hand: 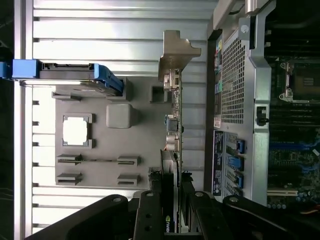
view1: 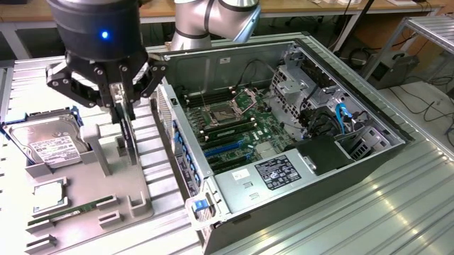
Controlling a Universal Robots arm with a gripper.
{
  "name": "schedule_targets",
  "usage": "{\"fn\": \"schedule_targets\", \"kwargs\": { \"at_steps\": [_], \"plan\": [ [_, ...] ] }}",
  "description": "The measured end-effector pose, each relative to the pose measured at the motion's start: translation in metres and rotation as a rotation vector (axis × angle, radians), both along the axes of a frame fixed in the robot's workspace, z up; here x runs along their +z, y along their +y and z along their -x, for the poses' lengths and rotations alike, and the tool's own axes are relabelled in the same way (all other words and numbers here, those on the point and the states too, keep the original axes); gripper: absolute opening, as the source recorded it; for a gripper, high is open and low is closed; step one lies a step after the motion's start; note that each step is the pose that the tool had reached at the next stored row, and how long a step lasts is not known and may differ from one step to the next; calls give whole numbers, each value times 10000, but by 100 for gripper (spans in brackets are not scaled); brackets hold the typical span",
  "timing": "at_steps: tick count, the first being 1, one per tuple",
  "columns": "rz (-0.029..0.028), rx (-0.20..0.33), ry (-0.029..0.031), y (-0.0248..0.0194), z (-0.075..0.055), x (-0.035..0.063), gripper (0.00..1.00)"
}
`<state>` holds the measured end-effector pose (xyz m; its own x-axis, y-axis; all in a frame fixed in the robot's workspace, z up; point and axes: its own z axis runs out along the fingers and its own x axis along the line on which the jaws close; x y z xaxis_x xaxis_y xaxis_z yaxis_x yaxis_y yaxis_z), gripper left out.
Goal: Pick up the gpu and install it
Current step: 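Pick up the gpu and move the gpu toward the slot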
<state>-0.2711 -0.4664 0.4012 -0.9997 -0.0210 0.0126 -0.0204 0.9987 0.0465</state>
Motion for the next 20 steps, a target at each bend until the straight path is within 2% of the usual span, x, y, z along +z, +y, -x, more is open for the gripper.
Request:
{"fn": "schedule_targets", "kwargs": {
  "at_steps": [3,6,9,13,20],
  "plan": [
    [0,-1,68,-7,-97,135,26],
    [1,-2,154,-16,-260,299,26],
    [-2,1,231,-20,-414,382,26],
    [0,0,293,-20,-605,412,26],
    [-1,1,351,-20,-945,421,26]
  ]
}}
